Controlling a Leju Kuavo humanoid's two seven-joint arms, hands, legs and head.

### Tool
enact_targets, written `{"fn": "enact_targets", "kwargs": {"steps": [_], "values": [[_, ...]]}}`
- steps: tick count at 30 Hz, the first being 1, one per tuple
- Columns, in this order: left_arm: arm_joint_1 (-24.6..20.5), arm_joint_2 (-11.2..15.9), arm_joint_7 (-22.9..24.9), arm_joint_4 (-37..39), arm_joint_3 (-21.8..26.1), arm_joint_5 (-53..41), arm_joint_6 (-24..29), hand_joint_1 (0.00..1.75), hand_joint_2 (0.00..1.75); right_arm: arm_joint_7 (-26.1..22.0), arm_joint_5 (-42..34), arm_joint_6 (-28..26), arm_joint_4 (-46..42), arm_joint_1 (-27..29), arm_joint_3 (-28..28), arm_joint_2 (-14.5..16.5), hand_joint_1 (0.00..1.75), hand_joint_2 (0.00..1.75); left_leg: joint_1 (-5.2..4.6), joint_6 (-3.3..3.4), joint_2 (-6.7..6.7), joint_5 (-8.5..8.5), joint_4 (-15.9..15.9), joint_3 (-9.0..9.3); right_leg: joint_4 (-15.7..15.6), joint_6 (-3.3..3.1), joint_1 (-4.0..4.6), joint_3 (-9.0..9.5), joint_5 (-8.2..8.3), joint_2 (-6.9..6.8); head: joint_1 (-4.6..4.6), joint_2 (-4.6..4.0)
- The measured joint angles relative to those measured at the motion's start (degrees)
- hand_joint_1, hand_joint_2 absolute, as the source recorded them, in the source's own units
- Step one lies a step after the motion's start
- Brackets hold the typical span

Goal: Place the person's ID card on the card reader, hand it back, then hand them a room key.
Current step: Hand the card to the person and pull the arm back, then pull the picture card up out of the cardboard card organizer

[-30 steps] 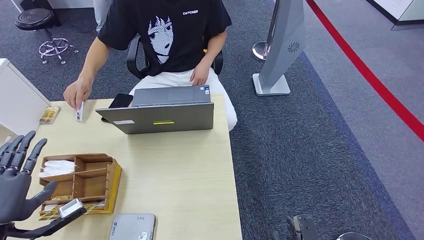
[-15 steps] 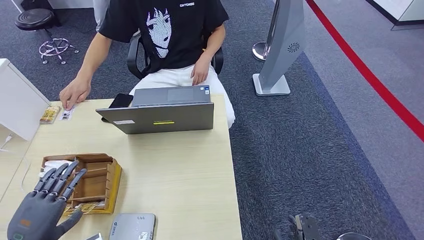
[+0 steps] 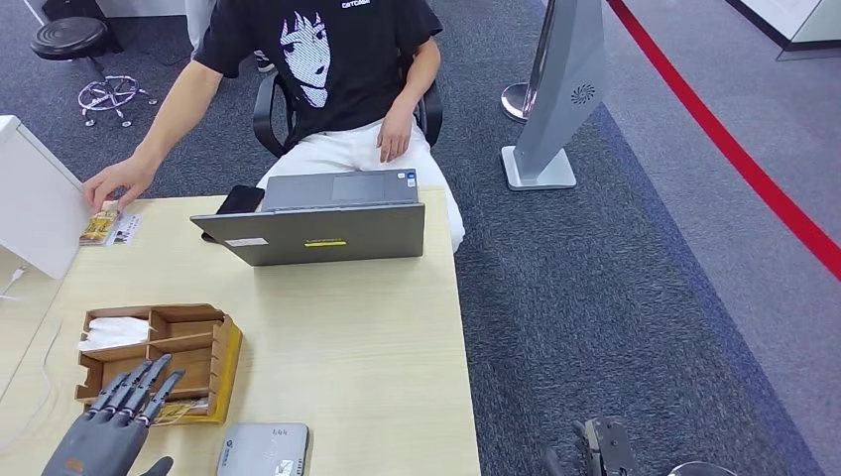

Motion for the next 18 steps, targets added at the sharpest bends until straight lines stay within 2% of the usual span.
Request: {"fn": "enact_targets", "kwargs": {"steps": [8,18], "values": [[-0.62,0.15,1.75,1.4,-0.56,-2.44,0.39,0.0,1.75,0.04,-0.02,-0.11,0.0,-0.17,-0.22,0.0,0.0,1.75,0.0,0.0,-0.01,0.0,0.0,0.0,0.0,0.0,0.0,0.0,0.0,-0.01,0.0,0.0],[-3.69,-3.55,1.13,4.72,1.17,-5.9,-0.97,0.0,1.75,0.3,-0.36,0.09,0.0,-0.19,-0.2,0.0,0.0,1.75,0.0,0.0,-0.01,0.0,0.0,0.0,0.0,0.0,0.0,0.01,0.0,-0.01,0.0,0.0]]}}
